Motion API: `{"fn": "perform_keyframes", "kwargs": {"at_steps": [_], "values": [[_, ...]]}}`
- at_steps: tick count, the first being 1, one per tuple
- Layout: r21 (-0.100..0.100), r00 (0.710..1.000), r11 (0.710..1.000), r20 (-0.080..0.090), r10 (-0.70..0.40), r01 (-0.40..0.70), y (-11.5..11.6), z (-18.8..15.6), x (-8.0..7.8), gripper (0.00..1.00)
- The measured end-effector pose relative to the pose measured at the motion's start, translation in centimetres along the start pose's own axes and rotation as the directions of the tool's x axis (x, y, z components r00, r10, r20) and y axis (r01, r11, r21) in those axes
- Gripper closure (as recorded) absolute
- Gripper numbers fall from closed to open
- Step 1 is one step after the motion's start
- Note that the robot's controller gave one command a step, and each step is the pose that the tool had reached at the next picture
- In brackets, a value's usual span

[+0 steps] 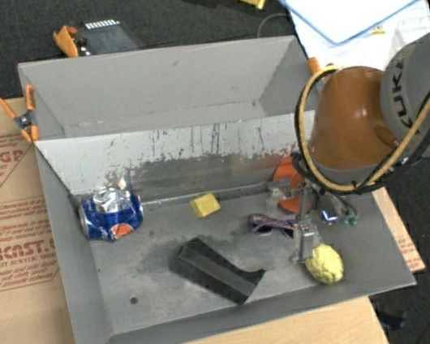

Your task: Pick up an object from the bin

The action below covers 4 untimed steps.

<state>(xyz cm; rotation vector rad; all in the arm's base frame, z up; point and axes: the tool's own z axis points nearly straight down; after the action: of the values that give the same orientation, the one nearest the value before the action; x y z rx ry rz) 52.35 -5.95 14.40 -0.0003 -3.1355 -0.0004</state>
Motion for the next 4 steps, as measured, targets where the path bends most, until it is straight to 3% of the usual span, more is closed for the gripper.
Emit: {"fn": "perform_keyframes", "kwargs": {"at_steps": [1,2,3,4], "values": [[0.000,1.000,1.000,0.007,-0.001,0.001,0.0,-0.4,-0.1,0.00],[-0.004,0.950,0.950,0.013,0.312,-0.312,-2.0,4.7,-2.7,0.00],[-0.001,0.956,0.956,0.007,0.294,-0.294,-1.3,7.0,-2.2,0.00],[-0.004,0.881,0.881,0.007,0.474,-0.474,-1.8,7.2,-2.3,0.00]]}}
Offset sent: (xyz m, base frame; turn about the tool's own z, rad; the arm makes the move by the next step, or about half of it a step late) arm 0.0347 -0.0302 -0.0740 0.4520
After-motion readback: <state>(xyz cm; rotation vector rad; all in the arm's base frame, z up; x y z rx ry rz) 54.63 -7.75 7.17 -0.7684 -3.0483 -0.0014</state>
